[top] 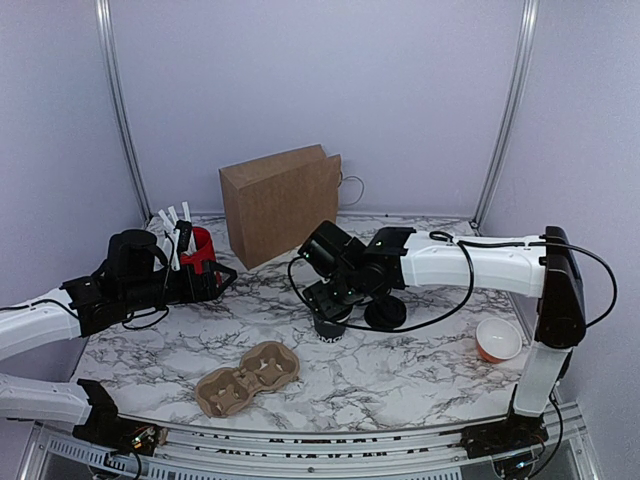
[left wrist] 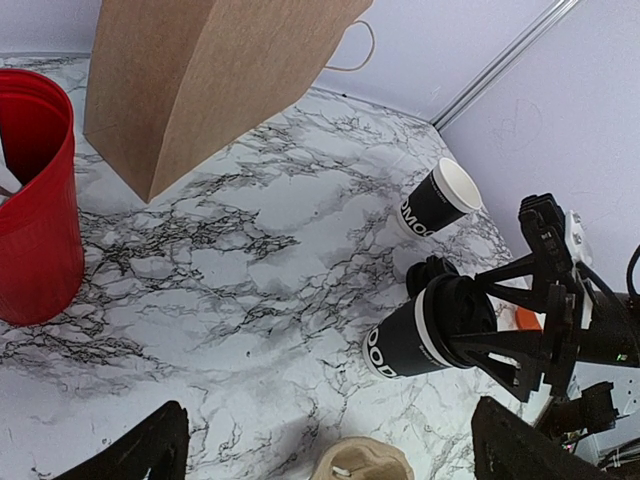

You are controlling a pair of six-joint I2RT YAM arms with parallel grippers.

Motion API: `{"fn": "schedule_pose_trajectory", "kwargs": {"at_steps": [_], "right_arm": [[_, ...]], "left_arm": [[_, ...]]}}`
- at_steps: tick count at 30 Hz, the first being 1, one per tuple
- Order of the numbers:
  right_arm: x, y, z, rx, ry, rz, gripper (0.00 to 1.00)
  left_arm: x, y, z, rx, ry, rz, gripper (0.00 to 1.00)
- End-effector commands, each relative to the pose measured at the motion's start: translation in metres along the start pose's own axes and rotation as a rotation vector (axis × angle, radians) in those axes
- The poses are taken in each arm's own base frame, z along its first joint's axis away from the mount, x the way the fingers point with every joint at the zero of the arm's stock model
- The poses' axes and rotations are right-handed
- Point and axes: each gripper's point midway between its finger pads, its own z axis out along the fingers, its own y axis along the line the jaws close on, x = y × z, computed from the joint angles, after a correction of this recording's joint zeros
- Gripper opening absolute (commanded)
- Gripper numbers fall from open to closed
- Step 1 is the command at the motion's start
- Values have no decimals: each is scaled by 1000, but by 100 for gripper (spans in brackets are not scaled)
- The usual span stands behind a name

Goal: Pack the takeout coffee

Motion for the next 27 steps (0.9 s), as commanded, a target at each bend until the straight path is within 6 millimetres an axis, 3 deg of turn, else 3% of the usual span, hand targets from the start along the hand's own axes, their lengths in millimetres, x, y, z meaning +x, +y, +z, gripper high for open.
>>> {"fn": "schedule_pose_trajectory", "kwargs": {"at_steps": [1,15,27], "right_arm": [[3,4,-2,0,14,4,78],[-7,8,-8,-6,-7,-4,85],[-15,-1,-18,32,-32,16,85]], "left_arm": [[-3,-6,1,24,-12,14,99],[-2,-5,1,22,-11,16,99],[-4,-7,2,27,-10,22,99]]}}
